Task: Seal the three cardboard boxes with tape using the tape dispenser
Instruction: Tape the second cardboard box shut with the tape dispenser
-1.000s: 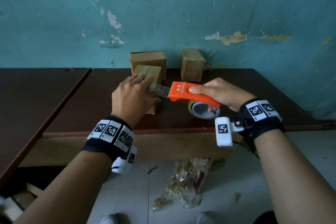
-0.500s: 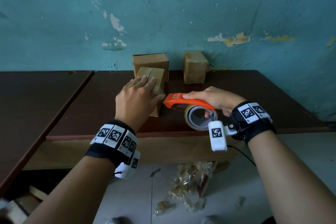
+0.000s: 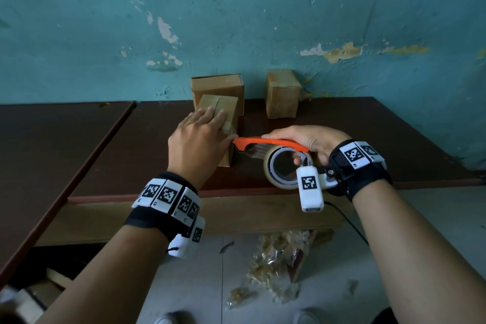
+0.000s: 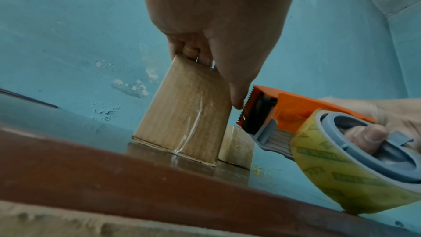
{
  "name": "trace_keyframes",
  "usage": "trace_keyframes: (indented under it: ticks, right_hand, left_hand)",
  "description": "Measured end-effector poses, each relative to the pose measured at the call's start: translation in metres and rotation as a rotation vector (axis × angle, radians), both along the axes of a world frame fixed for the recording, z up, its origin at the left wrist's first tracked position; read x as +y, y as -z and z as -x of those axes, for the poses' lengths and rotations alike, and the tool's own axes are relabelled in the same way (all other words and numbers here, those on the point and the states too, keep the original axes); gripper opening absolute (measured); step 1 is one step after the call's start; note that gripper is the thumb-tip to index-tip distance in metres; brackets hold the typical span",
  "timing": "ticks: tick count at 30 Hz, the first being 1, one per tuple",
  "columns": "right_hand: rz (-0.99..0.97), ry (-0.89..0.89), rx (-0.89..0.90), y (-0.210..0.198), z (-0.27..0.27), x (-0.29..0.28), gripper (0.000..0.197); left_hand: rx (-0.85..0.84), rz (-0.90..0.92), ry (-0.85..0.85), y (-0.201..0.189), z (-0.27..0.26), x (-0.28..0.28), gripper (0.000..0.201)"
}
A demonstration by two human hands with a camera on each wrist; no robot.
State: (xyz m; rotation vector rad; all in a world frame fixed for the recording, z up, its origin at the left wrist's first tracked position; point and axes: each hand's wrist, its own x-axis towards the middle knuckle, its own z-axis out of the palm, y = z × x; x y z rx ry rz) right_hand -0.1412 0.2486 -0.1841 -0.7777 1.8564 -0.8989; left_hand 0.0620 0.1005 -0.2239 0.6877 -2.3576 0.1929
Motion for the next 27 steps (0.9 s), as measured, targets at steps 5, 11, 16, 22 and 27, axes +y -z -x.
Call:
trace_keyframes:
  ticks: [5,11,16,22,27]
  right_hand:
    - [-0.03,-0.08,0.048,-0.002,-0.003,-0.001,0.028]
    - [-0.145,-0.062,0.232,-0.007,-0.017,-0.009,0.041]
    - [-0.17,-0.108,0.337,-0.014,-0.014,-0.006,0.049]
    - [0.03,0.118,0.371,-0.025,0.013,0.007,0.061]
    - [0.079,0.203,0.714,-0.019,0.018,-0.003,0.053]
  left_hand:
    - [0.006,-0.022,0.005,0.0,0.002,-0.002,0.055]
    - [0.056,-0.025,0.002,0.0,0.001,-0.005,0.058]
    - [0.023,-0.046,-0.02,0.001,0.001,-0.008,0.065]
    - [0.02,-0.052,-0.054,0.001,0.005,-0.003,0.066]
    - [0.014,-0.052,-0.085,0.002,0.01,0.001,0.067]
